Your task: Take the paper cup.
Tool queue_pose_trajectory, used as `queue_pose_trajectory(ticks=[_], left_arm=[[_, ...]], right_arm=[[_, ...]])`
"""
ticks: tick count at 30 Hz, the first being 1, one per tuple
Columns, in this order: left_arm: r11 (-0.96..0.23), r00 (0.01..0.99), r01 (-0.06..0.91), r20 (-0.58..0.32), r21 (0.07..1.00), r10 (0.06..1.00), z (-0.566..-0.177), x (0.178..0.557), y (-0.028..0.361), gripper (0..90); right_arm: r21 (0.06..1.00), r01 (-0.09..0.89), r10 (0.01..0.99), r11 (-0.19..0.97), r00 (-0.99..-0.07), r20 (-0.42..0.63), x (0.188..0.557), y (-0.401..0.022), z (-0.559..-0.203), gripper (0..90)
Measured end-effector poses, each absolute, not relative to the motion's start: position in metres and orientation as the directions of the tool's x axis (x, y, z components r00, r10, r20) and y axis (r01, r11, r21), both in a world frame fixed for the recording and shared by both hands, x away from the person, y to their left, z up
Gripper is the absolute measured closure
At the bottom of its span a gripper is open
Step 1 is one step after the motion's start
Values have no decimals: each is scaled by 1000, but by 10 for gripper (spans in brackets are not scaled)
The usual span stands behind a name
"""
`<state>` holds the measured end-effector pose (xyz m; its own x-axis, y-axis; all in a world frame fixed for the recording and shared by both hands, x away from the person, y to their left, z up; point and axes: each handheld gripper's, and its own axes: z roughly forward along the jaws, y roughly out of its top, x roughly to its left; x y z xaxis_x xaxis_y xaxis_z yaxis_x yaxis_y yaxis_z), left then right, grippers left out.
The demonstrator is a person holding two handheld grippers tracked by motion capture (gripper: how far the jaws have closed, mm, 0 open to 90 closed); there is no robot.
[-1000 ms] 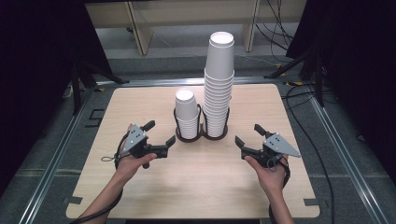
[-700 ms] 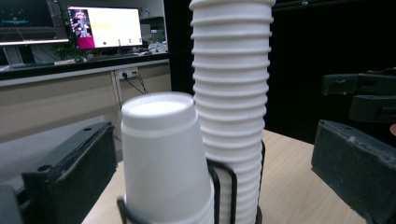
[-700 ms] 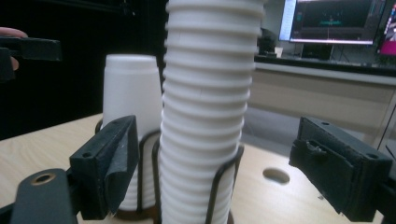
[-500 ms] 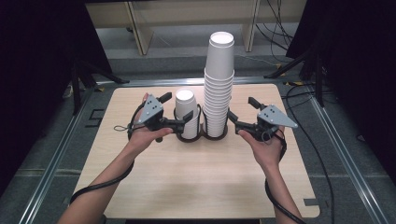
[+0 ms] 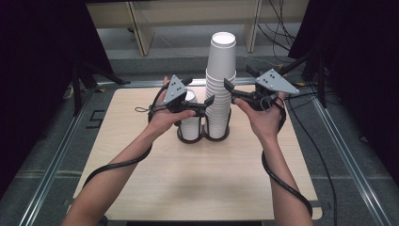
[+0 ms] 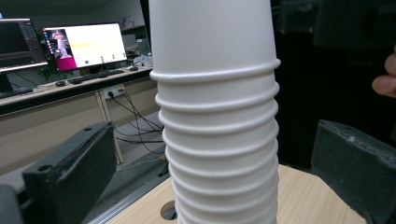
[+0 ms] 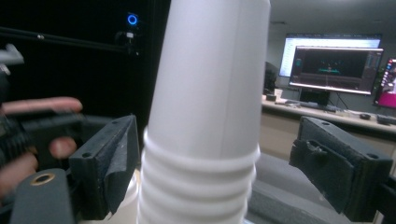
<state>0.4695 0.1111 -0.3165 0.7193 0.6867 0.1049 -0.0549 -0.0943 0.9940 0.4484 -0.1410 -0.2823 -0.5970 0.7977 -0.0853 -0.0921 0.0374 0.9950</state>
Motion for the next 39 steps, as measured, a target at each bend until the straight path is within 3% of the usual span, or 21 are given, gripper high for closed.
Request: queue_pose_trajectory(ticks=[11,23,33,39], left_arm=[[-51,722,-22,51,998,690,-307,487,88,26],[-46,727,-1,32,999,686,-306,495,80,82],[-64,722,-9,51,998,690,-303,494,78,89],[-70,722,-14,59,997,690,-303,494,77,90]], right_arm=[[997,-65,795,48,-601,-78,480,-119,-244,112],[996,-12,783,84,-618,-73,499,-105,-240,114],[997,1,767,83,-639,-63,499,-103,-238,171],[997,-30,773,65,-630,-69,498,-105,-233,182]])
